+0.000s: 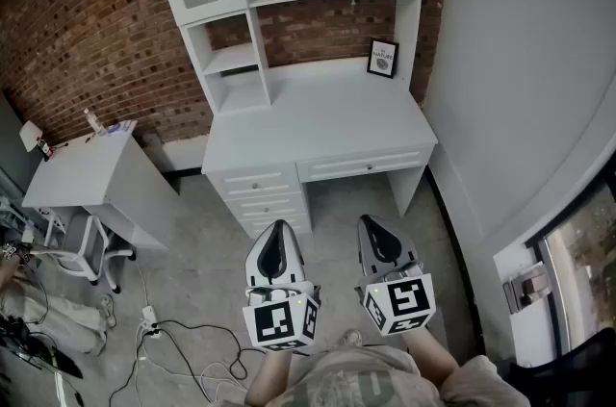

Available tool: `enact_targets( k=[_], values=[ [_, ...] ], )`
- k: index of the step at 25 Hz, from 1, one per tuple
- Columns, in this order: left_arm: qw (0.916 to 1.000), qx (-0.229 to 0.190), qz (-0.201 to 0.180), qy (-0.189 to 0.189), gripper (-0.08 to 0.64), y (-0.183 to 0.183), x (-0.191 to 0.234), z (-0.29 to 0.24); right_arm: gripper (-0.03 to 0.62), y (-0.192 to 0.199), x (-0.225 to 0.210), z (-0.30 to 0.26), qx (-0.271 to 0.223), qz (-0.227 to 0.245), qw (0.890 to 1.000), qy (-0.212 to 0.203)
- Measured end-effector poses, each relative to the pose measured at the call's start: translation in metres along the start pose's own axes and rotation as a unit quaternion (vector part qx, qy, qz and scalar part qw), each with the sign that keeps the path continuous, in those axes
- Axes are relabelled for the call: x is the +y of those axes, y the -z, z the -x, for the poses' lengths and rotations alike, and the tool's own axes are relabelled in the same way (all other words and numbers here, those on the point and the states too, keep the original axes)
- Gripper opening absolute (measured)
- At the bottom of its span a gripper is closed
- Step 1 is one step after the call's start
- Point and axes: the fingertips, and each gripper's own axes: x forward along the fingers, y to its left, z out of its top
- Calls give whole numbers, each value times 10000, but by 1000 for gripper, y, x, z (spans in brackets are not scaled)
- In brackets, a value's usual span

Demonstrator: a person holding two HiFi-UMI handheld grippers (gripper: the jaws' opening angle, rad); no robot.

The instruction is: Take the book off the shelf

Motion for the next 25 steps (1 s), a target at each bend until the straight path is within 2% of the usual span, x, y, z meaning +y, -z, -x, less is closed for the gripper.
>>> enact_targets(
  k=[4,12,15,18,25],
  values=[
    [9997,94,228,68,14,7,0,-6,15,6,-1,-3,84,29,10000,-16],
    [9997,145,192,43,14,12,-1,-19,15,9,-10,-12,156,125,9998,-4],
    [9996,209,186,-12,14,18,1,-25,15,13,-20,-14,133,12,9999,63],
    [9994,287,171,-66,14,22,2,-33,15,18,-30,-18,207,100,9996,157],
    [9988,474,77,11,14,38,-16,-49,15,35,-47,-22,374,65,9992,142]
  ],
)
